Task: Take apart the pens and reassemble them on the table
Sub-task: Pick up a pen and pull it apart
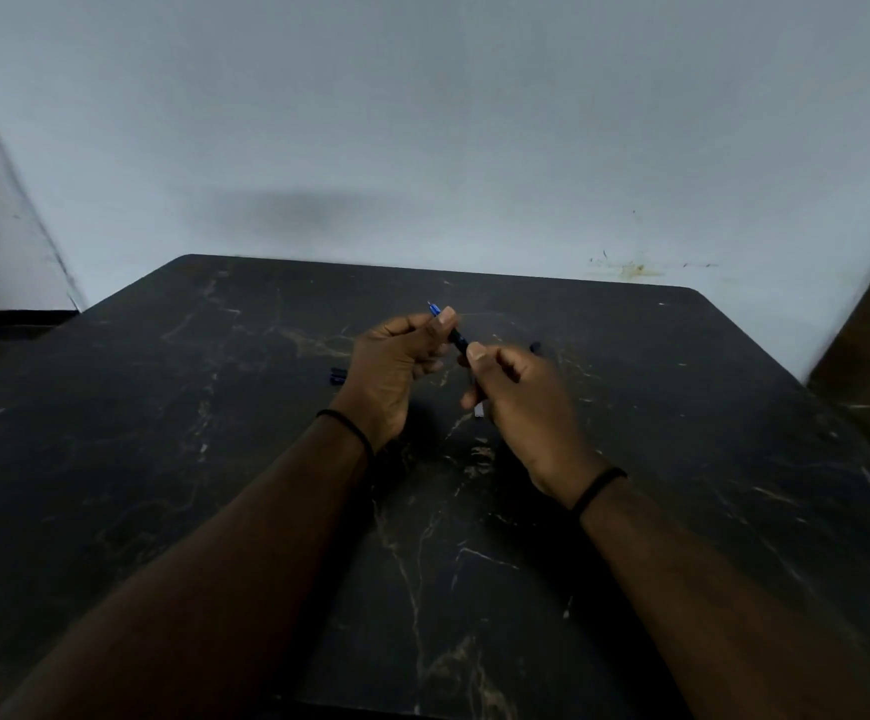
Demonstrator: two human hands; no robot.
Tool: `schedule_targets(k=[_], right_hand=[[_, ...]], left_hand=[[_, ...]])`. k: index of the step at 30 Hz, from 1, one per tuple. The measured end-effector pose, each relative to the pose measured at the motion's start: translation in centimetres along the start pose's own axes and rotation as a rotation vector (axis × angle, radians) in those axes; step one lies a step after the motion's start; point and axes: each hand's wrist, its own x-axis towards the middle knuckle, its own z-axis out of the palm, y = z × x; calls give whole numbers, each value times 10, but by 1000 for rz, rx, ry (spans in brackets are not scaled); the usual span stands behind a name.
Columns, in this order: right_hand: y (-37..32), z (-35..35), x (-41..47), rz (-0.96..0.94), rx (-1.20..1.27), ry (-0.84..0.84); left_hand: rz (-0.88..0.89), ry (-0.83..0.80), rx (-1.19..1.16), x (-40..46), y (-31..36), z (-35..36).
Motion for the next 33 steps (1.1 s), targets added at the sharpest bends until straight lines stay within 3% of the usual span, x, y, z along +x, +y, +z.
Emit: schedule_targets(k=[8, 18, 23, 33], right_hand=[[7, -4, 5, -25, 48, 28], [7, -5, 3, -13, -36, 21], [7, -6, 4, -9, 43, 18], [8, -7, 3, -22, -53, 8]], left_hand=[[9, -39, 75, -2, -1, -4], [-54, -61, 17, -1, -5, -6], [-55, -77, 6, -1, -7, -7], [-41, -90, 31, 5, -14, -9]])
